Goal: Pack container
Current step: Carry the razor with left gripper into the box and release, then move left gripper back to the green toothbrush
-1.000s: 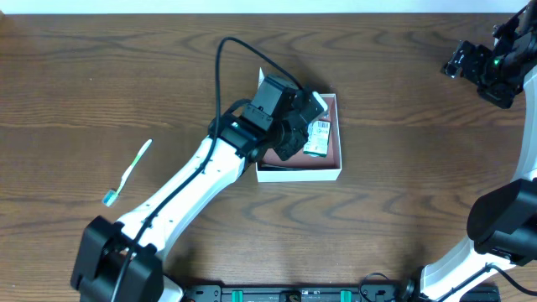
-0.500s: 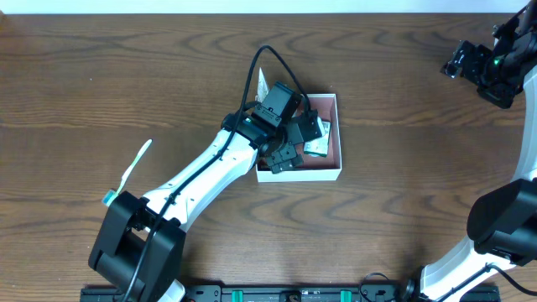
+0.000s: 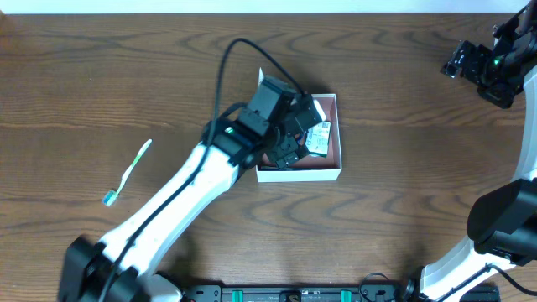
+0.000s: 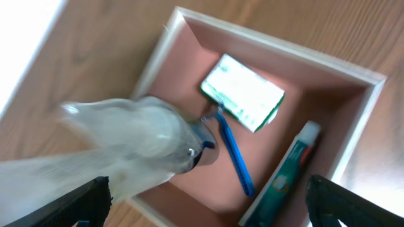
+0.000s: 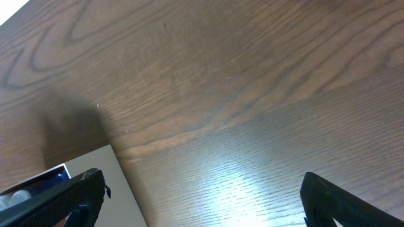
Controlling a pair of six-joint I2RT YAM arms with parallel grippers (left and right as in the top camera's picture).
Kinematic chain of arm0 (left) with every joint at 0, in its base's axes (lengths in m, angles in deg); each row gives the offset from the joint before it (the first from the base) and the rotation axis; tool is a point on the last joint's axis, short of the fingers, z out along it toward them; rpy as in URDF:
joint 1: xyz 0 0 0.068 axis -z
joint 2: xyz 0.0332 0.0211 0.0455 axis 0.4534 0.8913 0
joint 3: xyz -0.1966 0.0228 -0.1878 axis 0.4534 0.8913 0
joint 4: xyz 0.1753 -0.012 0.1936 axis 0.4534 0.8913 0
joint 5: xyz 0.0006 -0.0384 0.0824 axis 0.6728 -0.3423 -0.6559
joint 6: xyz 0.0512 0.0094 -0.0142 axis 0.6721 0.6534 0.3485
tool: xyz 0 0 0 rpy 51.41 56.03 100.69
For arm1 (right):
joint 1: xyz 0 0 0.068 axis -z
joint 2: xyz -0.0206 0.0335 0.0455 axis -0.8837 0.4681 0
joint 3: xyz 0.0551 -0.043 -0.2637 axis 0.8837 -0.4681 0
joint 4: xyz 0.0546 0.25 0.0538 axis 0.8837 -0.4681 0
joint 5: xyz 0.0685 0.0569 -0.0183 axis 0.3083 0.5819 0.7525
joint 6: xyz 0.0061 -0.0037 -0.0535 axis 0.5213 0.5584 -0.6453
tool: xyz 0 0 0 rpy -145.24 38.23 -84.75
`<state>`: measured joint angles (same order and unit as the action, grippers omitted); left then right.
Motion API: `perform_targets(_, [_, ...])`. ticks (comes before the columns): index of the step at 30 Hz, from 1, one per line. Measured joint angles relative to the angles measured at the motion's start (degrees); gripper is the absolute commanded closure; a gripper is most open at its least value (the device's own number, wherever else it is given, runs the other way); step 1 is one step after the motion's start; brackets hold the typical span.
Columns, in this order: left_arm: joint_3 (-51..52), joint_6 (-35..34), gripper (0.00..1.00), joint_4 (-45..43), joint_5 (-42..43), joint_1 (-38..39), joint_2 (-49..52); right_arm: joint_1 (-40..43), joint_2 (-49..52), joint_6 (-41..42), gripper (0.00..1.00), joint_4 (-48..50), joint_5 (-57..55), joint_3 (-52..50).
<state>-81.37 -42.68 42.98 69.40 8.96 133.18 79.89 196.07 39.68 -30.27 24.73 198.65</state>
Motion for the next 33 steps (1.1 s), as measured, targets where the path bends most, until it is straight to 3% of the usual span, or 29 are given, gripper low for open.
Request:
perform_targets(9, [-0.02, -14.34, 0.02, 9.81, -2.71, -1.46, -17.64, 0.00, 0.00, 0.00, 0.01, -0.02, 0.00, 0.00])
perform_targets(16, [-0.07, -31.01, 0.02, 20.63, -17.84, -10.82, -25.38, 0.00, 0.00, 0.00, 0.01, 0.02, 0.00, 0.02])
perform_targets(23, [1.46, -44.61, 0.02, 22.32, -26.16, -25.00, -22.10, 0.00, 0.00, 0.00, 0.01, 0.00, 0.00, 0.00])
perform_targets(33, [4.15, -45.94, 0.02, 19.98, -26.95, -37.42, -3.19, 0.00, 0.00, 0.00, 0.01, -0.02, 0.00, 0.02])
